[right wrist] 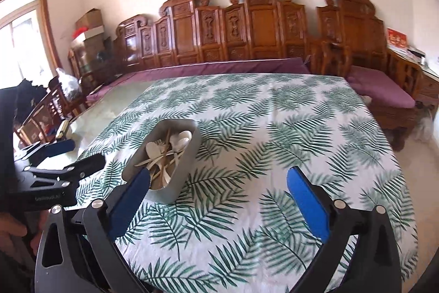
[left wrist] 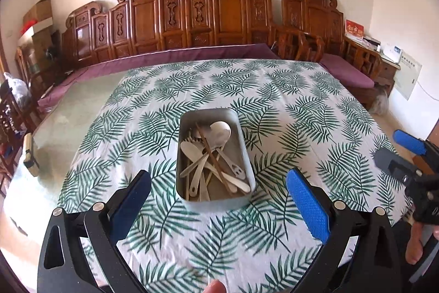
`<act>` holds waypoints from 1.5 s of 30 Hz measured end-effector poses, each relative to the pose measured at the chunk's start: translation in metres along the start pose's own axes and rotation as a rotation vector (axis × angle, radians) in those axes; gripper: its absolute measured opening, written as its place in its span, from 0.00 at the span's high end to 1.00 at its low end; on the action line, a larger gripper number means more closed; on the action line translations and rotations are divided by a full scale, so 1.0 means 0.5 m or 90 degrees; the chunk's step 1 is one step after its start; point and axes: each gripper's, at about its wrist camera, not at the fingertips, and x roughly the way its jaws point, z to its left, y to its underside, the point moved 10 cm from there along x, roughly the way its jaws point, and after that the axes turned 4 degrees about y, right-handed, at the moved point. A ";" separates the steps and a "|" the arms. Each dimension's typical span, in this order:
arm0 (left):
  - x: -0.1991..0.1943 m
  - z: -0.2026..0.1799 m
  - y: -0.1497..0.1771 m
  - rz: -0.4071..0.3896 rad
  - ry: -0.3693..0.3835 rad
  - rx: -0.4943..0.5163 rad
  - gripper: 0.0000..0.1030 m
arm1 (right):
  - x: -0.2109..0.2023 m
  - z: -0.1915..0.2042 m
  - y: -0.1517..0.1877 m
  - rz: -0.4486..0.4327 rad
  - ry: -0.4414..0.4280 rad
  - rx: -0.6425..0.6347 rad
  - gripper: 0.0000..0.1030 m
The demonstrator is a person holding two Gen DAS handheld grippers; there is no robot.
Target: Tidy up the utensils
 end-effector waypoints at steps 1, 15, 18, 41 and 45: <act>-0.008 -0.004 0.003 -0.001 0.000 0.000 0.07 | -0.011 -0.008 0.001 0.002 0.011 0.004 0.03; -0.188 -0.059 -0.044 -0.086 0.025 0.002 0.07 | -0.222 -0.016 -0.049 -0.116 0.032 0.002 0.03; -0.231 -0.065 -0.060 -0.112 0.026 -0.001 0.07 | -0.263 -0.005 -0.066 -0.143 0.034 -0.009 0.03; -0.326 -0.067 -0.082 -0.172 0.011 -0.013 0.07 | -0.343 0.020 -0.100 -0.195 0.037 -0.017 0.03; -0.324 -0.065 -0.079 -0.169 0.009 -0.015 0.07 | -0.346 0.020 -0.099 -0.194 0.038 -0.016 0.03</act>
